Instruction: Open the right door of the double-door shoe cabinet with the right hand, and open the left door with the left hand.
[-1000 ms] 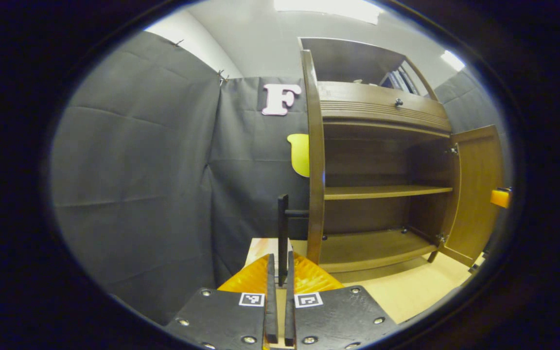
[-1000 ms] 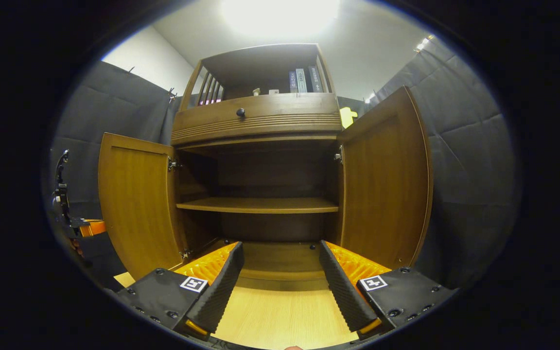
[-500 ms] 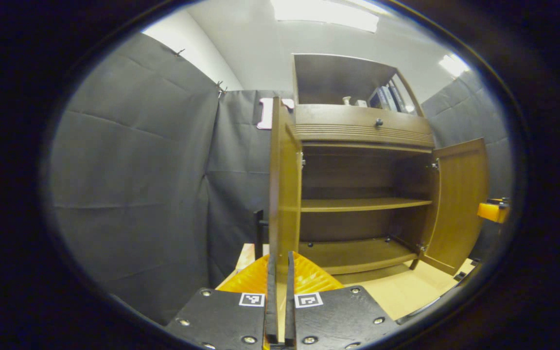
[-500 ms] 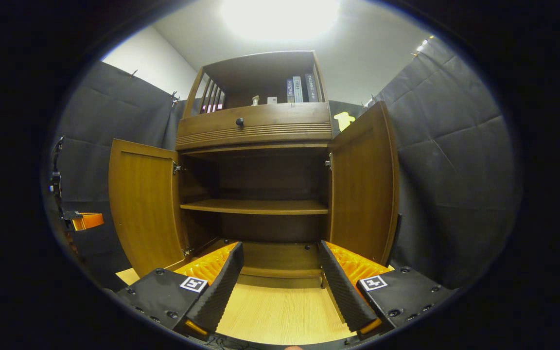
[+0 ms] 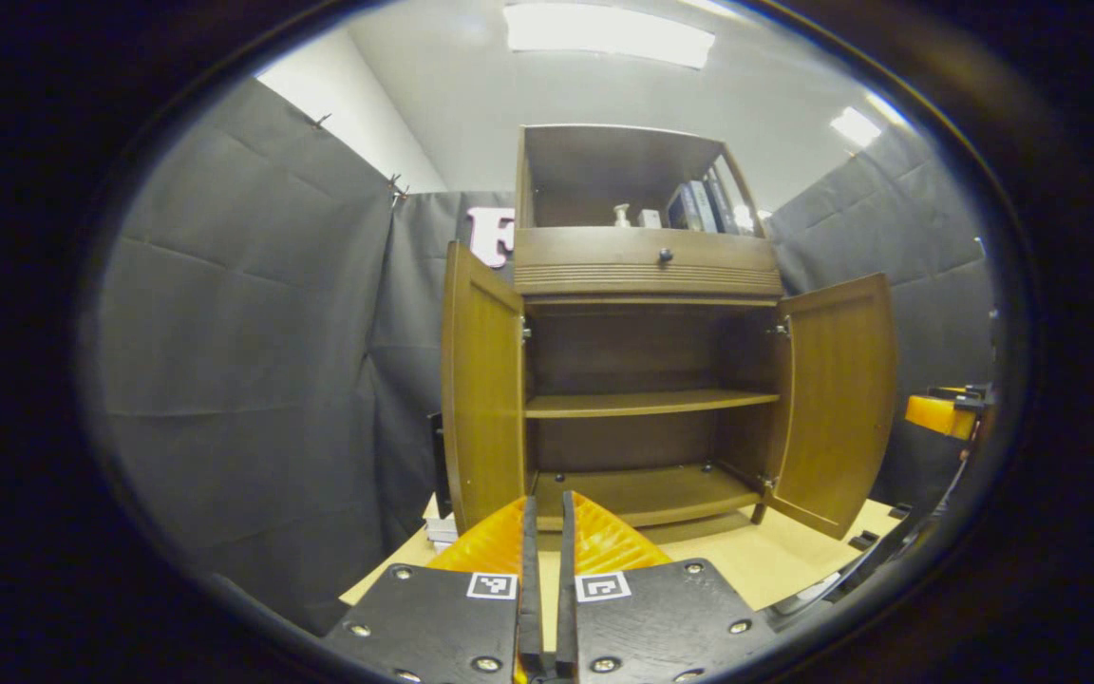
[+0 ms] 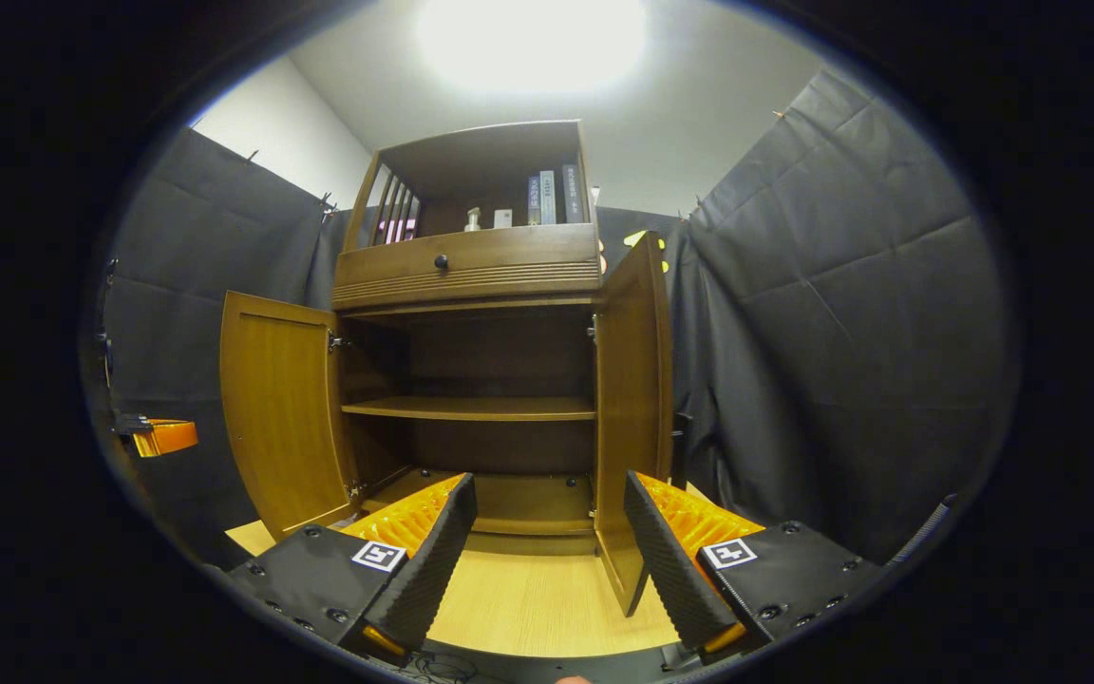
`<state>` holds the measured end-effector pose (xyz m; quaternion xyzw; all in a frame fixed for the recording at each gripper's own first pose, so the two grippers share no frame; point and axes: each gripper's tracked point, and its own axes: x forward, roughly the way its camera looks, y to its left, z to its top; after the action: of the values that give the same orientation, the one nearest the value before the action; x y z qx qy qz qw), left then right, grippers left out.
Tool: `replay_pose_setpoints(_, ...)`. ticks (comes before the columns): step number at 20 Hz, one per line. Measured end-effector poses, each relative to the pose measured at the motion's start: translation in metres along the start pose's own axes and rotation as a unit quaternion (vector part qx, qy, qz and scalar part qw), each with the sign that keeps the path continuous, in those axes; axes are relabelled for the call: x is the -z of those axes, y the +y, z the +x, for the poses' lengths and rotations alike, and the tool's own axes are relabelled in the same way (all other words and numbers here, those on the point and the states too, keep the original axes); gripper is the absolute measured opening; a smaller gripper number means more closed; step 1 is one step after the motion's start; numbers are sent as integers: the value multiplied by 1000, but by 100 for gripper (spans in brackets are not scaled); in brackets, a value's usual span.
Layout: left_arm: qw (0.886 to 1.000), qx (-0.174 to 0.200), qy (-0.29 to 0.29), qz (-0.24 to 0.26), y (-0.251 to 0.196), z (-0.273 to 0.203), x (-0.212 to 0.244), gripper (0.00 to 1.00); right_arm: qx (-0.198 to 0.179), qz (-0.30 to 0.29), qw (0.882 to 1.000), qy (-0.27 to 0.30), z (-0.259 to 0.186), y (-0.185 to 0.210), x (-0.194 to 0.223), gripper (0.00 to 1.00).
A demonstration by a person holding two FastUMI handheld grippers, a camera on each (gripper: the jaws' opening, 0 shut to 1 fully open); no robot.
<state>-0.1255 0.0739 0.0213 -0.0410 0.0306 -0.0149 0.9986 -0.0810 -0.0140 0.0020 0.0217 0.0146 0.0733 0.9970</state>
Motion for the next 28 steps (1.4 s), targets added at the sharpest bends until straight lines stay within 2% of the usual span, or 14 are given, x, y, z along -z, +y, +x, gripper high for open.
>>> replay_pose_setpoints(2,1000,-2,-2,5,-7,-6,0,7,4,0,1000,-1,-9,-7,0,98)
replay_pose_setpoints(3,1000,-4,-3,9,-9,-9,-1,13,5,0,1000,-2,-12,-10,0,92)
replay_pose_setpoints(4,1000,-5,-4,12,-12,-12,-2,19,6,1,1000,-1,-14,-12,0,92)
replay_pose_setpoints(5,1000,-4,-4,14,-15,-14,-2,27,7,1,1000,-2,-17,-13,0,98)
replay_pose_setpoints(13,999,-27,-20,16,-11,-24,-8,96,6,1,1000,-4,-22,-21,-4,98)
replay_pose_setpoints(28,998,-42,-28,29,-5,-24,-12,96,6,3,1000,-8,-18,-21,-5,98)
